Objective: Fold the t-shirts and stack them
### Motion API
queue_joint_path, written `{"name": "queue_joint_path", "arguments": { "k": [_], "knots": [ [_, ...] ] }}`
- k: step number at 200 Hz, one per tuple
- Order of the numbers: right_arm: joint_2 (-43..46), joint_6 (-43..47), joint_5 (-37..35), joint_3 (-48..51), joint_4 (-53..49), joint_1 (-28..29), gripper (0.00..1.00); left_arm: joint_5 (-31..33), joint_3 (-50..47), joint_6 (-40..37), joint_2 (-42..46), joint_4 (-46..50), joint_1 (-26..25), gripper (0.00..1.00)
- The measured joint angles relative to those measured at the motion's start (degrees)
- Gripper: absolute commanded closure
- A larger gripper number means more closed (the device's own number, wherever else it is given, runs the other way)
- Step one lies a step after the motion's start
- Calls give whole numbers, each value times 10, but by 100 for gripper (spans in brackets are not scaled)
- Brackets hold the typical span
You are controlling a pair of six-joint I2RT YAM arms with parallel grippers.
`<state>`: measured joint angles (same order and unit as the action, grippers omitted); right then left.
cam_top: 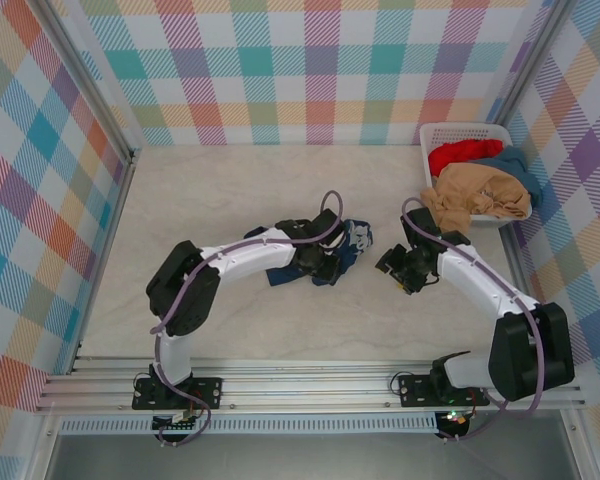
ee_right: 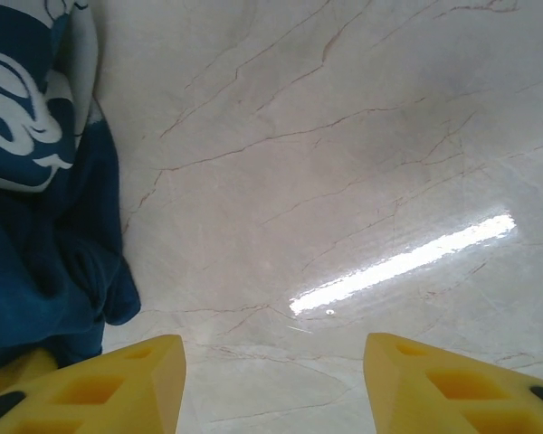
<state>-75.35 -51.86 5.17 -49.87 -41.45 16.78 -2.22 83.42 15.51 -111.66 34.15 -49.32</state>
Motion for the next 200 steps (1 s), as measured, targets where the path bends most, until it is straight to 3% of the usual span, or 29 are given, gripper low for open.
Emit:
{"name": "queue_joint_path", "arguments": {
  "k": [50, 87, 135, 200],
  "knots": [
    [3, 9, -1, -3, -1, 0, 54, 48, 37, 7, 13, 5, 0, 100],
    [7, 28, -1, -26, -2, 0, 55, 75, 65, 40, 118, 39, 12, 100],
    [-23, 33, 20, -63, 29, 25, 50, 99, 139, 79, 243, 67, 90, 100],
    [-134, -50, 104, -60, 174, 105, 43, 113, 151, 113, 307, 112, 179, 100]
  ]
}}
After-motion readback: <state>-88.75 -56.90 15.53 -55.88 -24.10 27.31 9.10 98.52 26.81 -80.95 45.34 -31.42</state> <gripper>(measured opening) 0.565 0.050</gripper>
